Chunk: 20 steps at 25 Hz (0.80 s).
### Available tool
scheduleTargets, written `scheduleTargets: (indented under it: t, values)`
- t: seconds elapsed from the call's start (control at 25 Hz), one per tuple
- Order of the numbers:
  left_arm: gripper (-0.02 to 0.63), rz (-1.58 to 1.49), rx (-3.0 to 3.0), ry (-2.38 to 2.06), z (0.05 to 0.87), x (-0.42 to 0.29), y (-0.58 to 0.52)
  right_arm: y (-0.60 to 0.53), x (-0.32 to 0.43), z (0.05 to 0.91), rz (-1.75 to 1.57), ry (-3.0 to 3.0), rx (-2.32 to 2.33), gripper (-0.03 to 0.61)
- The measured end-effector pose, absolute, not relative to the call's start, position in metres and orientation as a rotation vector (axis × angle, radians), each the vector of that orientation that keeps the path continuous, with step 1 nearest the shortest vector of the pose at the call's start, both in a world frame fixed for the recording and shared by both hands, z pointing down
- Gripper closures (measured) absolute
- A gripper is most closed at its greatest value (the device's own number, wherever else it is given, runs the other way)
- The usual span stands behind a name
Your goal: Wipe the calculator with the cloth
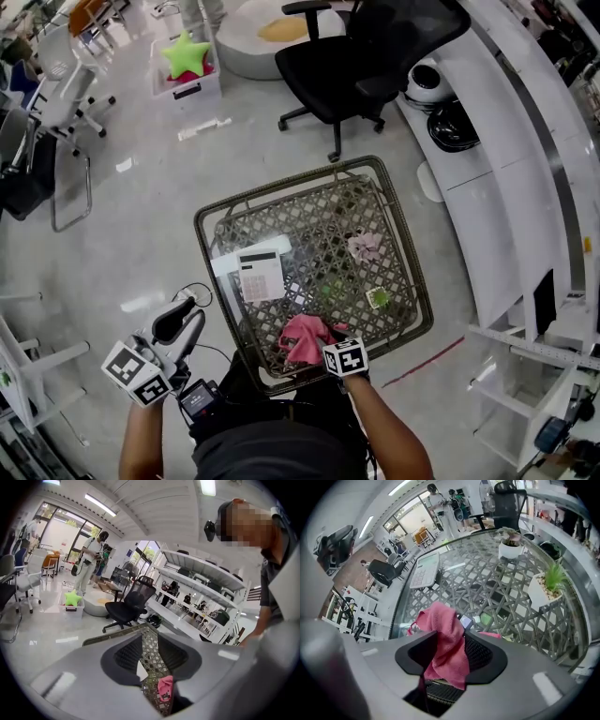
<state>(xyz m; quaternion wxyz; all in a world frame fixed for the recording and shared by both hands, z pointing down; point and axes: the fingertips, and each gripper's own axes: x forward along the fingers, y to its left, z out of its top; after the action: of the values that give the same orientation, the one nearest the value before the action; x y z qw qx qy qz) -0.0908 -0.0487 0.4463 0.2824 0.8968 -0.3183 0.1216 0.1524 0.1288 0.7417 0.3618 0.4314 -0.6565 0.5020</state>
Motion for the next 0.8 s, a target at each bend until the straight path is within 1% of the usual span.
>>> scheduleTargets:
  t: [0.4,0.44,0.48,0.52,0.6,0.8]
  values:
    - [0.505,0.367,2.37,-0.839,0.465,-0.098,-0.05,0.129,0.145,0.761,1.274,-1.66,1.038,0.417]
    - [0.505,0.371,2.365,-0.84,0.467,-0.098,-0.05,0.13,0.144,0.761,1.281,-1.667,1.024,0.423]
    - [0.505,0.374,2.36,-0.841,0.469,-0.099,-0.05,0.131,0.141,0.761,1.29,-1.674,1.01,0.463]
    - [0.505,0.376,2.356,-0.842,0.47,-0.1,-0.051,0.131,0.139,0.761,1.297,-1.677,0.999,0.481]
    - [0.505,0.378,2.352,-0.845,0.471,-0.103,-0.051,0.129,0.137,0.759,1.294,-1.673,0.995,0.494]
    - [0.506,0.379,2.338,-0.856,0.474,-0.113,-0.05,0.119,0.132,0.75,1.299,-1.686,1.053,0.502]
